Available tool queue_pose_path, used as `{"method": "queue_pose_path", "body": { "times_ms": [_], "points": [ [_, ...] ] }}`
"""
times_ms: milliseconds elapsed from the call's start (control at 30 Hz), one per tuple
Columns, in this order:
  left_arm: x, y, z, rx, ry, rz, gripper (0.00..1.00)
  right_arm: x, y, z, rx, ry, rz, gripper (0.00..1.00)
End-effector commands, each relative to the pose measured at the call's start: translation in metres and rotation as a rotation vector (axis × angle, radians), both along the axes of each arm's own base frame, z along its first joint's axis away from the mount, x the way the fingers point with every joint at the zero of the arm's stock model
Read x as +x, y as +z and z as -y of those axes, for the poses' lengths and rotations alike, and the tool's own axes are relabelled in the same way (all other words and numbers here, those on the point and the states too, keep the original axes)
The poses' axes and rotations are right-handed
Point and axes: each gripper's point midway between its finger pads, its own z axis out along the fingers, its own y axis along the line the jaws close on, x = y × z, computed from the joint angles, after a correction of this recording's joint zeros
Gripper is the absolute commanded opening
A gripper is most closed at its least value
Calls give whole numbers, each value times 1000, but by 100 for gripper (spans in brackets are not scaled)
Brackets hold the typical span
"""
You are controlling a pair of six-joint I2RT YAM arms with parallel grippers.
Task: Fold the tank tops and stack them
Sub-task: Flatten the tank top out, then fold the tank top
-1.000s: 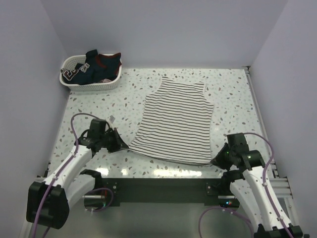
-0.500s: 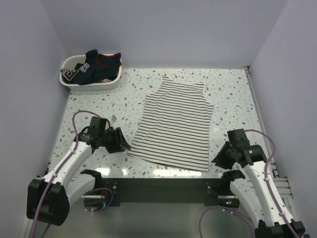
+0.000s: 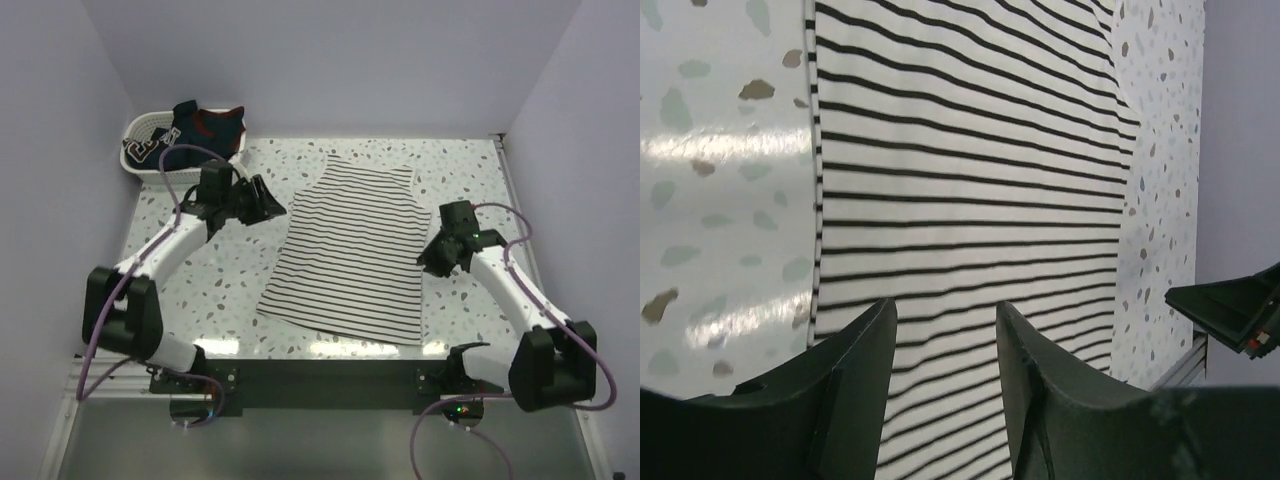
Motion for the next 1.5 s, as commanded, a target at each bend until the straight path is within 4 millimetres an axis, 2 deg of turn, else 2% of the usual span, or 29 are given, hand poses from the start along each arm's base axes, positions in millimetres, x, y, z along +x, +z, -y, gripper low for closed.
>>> {"method": "queue_pose_path", "body": {
  "times_ms": [0,33,100,133,167,200,233,267,333,367,433,467,500,567,600,667,800,867,967,1000,1033,1100,1133,1233,1300,1333,1367,1433,1467],
  "points": [
    [62,10,37,-126,-33,148,49,78,35,13,-87,-67,230,27],
    [71,-17,47,-152,-47,90,49,89,24,14,-105,-67,211,27],
    [97,-16,66,-188,-83,135,48,110,24,17,-130,-86,231,27],
    [106,-47,72,-179,-88,78,47,122,15,18,-147,-85,208,27],
    [120,-42,78,-187,-95,99,47,131,12,18,-154,-87,208,27],
    [128,-50,80,-185,-95,94,47,137,4,18,-161,-83,190,27],
    [134,-73,80,-168,-81,58,47,150,8,20,-160,-90,202,27],
    [143,-73,81,-161,-76,68,47,156,-13,21,-169,-82,152,27],
    [153,-94,78,-129,-48,38,47,174,-15,24,-162,-84,150,27],
    [153,-104,76,-115,-35,8,47,177,-35,26,-169,-81,102,26],
    [156,-123,69,-81,15,-32,47,192,-37,30,-165,-80,92,26],
    [154,-132,63,-55,45,-66,47,192,-53,31,-171,-70,42,26],
    [155,-142,56,-23,85,-79,47,206,-48,30,-175,-50,57,26],
    [150,-157,44,33,141,-135,47,208,-56,29,-180,-15,0,26],
    [152,-164,34,69,197,-149,47,219,-64,27,-186,6,-17,26],
    [141,-177,21,112,249,-212,46,222,-73,26,-186,26,-55,26],
    [127,-184,1,140,349,-250,46,242,-89,22,-183,64,-69,26],
    [121,-178,1,128,364,-245,46,257,-84,18,-172,79,-42,26],
    [100,-183,-2,109,394,-274,46,266,-95,17,-178,113,-56,26],
    [96,-175,-3,96,414,-267,46,278,-87,17,-191,133,-25,27],
    [83,-182,-5,109,418,-290,46,280,-92,17,-196,147,-29,27],
    [73,-173,0,107,420,-278,46,289,-86,17,-202,175,-1,28],
    [62,-179,-1,122,420,-294,46,292,-83,15,-199,190,14,29],
    [66,-170,3,106,412,-245,47,296,-68,16,-222,208,56,33],
    [70,-175,0,122,396,-256,47,293,-46,20,-247,214,89,40],
    [78,-170,2,110,384,-243,47,292,-38,24,-267,209,105,43],
    [81,-172,4,107,369,-244,47,289,-16,25,-279,208,140,47],
    [93,-160,13,91,324,-202,47,282,7,26,-302,214,167,54],
    [97,-162,13,101,317,-199,48,277,31,19,-307,235,207,58]
  ]
}}
